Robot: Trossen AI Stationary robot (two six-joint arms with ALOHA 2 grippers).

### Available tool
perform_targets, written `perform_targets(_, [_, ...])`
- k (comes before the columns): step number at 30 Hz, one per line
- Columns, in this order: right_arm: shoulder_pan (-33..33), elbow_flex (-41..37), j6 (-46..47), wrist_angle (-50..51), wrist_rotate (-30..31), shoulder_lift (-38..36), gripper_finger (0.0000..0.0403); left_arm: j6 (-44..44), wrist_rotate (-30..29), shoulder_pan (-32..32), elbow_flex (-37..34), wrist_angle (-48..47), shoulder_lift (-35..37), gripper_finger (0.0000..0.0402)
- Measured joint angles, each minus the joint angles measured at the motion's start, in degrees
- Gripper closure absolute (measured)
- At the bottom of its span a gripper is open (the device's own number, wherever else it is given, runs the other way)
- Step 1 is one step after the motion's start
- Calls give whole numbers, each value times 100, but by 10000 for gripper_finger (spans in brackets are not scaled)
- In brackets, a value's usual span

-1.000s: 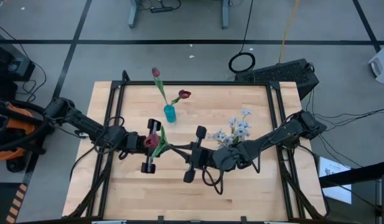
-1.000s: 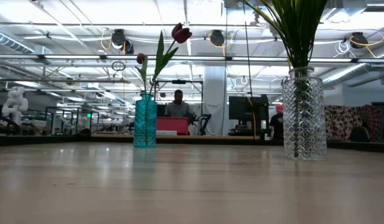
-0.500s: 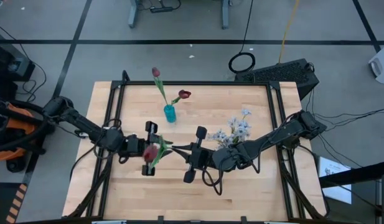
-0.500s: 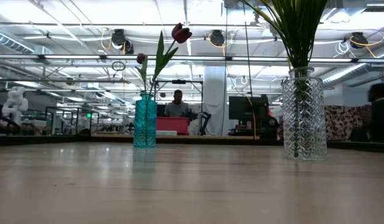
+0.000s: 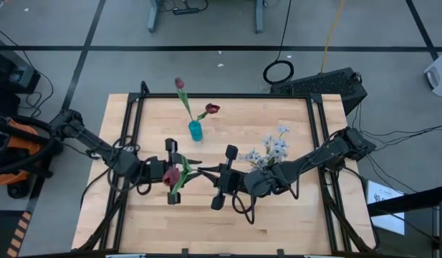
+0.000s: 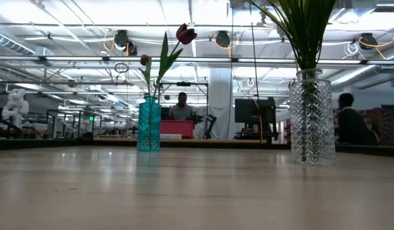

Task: Sort flowers into vase by color
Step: Put the red tulip into the blue vase

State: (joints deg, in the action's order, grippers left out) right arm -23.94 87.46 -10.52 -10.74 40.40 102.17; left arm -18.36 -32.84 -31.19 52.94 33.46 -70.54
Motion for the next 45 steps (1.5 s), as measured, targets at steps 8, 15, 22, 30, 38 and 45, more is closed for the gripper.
perform_targets(8, [-2, 0, 9, 1, 0, 0, 403, -394, -519, -370, 5, 66, -4, 268])
perform_targets(15, [0, 0, 90, 33, 2, 0, 403, -615, -529, -496, 5, 259, -4, 305])
perform_targets(22, [4, 0, 90, 33, 0, -2, 402, -657, -533, -495, 5, 255, -4, 333])
perform_targets(30, [4, 0, 87, 33, -3, -2, 402, -860, -533, -495, 5, 307, -4, 366])
perform_targets(38, [5, 0, 153, 35, 3, -2, 353, -944, -543, -495, 5, 309, -3, 394])
perform_targets(45, [-242, -4, 174, 40, 443, -27, 273, -1397, -978, -506, 3, 305, 440, 394])
